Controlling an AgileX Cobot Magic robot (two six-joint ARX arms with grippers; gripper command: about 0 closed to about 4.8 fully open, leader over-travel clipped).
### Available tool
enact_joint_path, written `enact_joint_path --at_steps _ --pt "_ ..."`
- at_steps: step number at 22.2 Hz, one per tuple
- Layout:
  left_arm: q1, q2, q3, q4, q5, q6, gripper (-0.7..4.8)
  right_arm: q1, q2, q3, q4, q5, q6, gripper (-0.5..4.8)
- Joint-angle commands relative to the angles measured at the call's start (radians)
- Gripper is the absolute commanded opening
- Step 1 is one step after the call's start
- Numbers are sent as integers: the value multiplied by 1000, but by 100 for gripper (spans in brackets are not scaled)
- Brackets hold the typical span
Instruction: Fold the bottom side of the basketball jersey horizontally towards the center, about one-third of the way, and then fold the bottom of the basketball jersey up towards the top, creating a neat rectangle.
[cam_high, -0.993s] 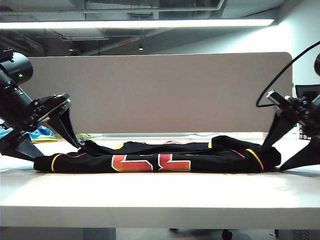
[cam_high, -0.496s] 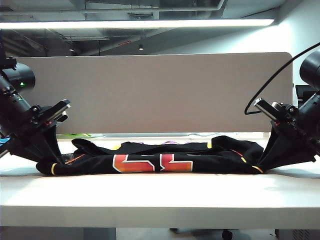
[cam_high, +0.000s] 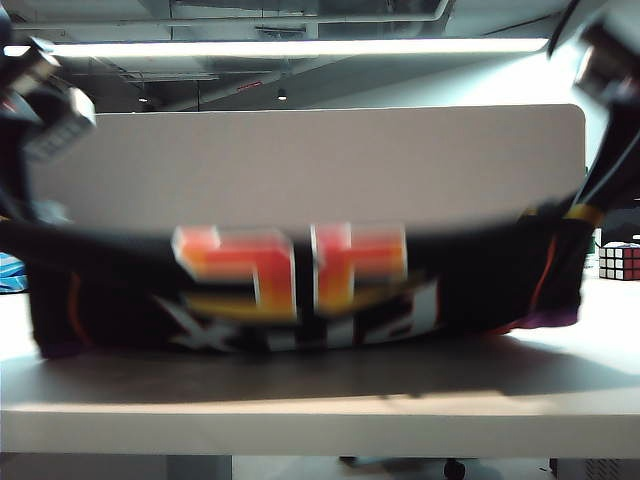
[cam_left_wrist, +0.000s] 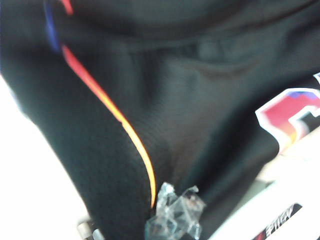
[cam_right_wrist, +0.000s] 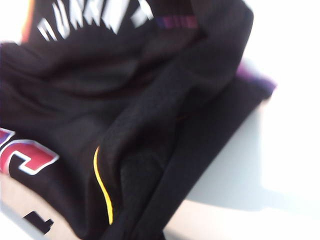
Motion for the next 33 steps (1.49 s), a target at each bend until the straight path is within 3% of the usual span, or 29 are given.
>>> enact_joint_path --at_steps 1,6,10,14,15,17,18,20,25,31,33 --pt "-27 -162 -39 -7 -108 -25 -5 -2 -164 4 -58 38 15 -2" --pt "-31 -224 -38 222 -135 -123 -5 -3 -217 6 51 108 78 -2" --pt "-31 -111 -38 448 -139 -144 -5 -3 -26 7 290 111 105 -2" --pt "-20 64 -36 802 -157 -173 -5 -4 195 41 568 110 130 1" --pt "-20 112 -36 920 -157 -173 41 -7 262 66 660 106 126 97" --pt "-19 153 -36 1034 -157 -174 178 -10 306 95 732 107 128 267" --pt "-17 168 -36 1081 -157 -175 244 -10 318 108 751 106 129 316" --pt "-13 175 -36 1126 -157 -177 295 -10 329 132 770 107 128 331" --pt "-13 125 -36 1101 -153 -199 293 -11 289 174 734 47 128 324" --pt "-13 -3 -51 940 -154 -187 233 -11 154 164 554 44 62 289" --pt "-13 -65 -84 935 -152 -185 190 -10 92 138 528 69 34 242"
